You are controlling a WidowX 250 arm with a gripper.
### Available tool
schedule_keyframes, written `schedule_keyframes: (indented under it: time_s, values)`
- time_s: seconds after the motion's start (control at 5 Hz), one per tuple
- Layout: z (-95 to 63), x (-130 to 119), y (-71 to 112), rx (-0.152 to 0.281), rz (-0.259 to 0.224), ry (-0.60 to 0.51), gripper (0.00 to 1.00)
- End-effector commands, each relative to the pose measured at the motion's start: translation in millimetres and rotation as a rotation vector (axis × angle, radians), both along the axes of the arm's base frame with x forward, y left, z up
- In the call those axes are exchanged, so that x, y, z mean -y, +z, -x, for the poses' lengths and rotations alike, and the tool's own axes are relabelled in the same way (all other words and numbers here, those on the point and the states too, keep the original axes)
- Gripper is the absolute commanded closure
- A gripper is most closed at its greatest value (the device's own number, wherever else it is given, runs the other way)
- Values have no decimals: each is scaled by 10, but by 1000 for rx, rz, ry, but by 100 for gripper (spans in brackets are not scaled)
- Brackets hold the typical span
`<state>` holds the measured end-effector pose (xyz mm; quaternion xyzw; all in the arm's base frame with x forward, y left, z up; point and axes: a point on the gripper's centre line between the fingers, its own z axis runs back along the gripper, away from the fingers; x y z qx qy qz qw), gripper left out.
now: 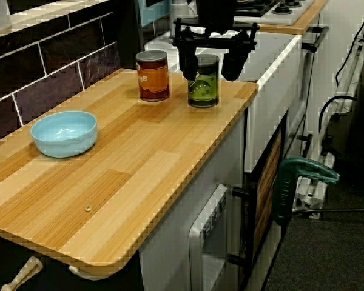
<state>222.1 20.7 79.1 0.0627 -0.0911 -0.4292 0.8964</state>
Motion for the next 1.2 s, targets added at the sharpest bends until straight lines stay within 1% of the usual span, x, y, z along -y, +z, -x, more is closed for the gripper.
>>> schedule_keyframes:
  time_s: [0.0, 0.2, 0.4, 0.6, 0.8, 1.0]
  values:
    - [-286, 4, -58, 8, -29, 25, 0]
    - [-356, 70, -54, -13, -10, 37, 0]
    - [-373, 216, -10, -21, 2, 20, 0]
    - [-367, 367, 59, -19, 17, 18, 0]
    - [-365, 530, 148, -35, 63, 19, 0]
    - [-392, 652, 219, -51, 82, 47, 0]
